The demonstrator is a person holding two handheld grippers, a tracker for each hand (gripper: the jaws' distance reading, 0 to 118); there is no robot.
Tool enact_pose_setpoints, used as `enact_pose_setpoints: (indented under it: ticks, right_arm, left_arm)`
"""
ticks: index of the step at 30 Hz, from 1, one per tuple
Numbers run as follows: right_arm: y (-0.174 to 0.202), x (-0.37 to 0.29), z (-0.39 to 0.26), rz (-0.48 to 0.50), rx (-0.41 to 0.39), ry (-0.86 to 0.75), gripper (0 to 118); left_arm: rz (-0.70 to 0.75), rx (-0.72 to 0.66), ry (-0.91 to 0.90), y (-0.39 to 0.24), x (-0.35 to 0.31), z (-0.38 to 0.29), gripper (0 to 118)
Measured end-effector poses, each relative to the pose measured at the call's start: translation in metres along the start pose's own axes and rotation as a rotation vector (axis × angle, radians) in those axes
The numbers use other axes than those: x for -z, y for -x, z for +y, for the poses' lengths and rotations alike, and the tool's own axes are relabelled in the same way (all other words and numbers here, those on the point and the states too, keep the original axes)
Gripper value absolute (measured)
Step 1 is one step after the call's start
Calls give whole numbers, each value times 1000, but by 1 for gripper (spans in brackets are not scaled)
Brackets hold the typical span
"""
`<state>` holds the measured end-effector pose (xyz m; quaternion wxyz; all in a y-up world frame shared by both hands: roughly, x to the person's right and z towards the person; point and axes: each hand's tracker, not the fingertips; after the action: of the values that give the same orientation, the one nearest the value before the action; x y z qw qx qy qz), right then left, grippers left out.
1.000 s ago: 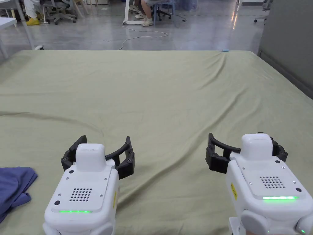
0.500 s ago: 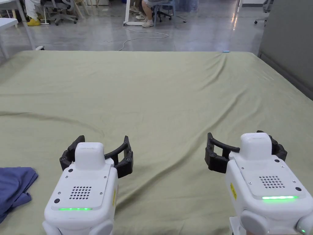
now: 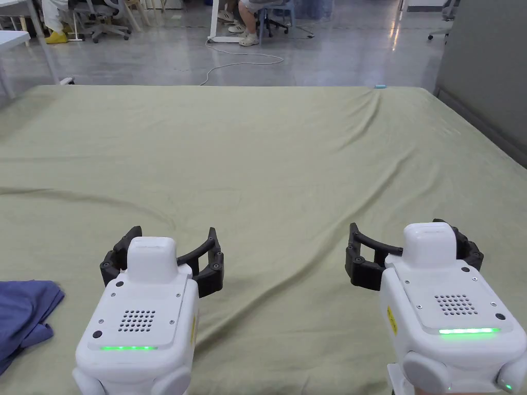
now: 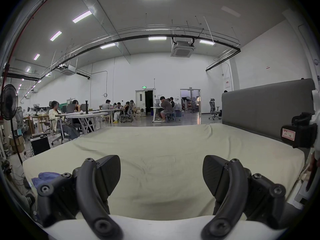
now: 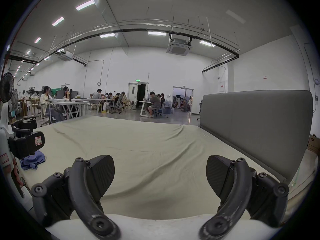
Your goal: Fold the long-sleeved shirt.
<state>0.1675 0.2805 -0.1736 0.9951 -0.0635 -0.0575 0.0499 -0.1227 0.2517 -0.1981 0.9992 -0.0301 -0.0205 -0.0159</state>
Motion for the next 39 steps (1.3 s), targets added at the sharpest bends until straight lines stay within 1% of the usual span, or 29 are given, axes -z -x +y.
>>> enact_pose_setpoints:
  ticks: [9,15,27,39]
  right_arm:
    - [-6,-1,-2,-28,15,-24,107]
    - [-4,-1,-3,-27,9,-22,107]
    - [-2,0,-5,-23,-10,-13,107]
    - [0,0,-6,-18,-13,-13,107]
  left_arm:
    - [-16,8,-4,-1,-1,-1,99]
    - [-14,44,-5,-4,-1,0,99]
    - [-4,24,-2,-1,-1,-1,99]
    - [13,46,-16,-1,-3,-3,99]
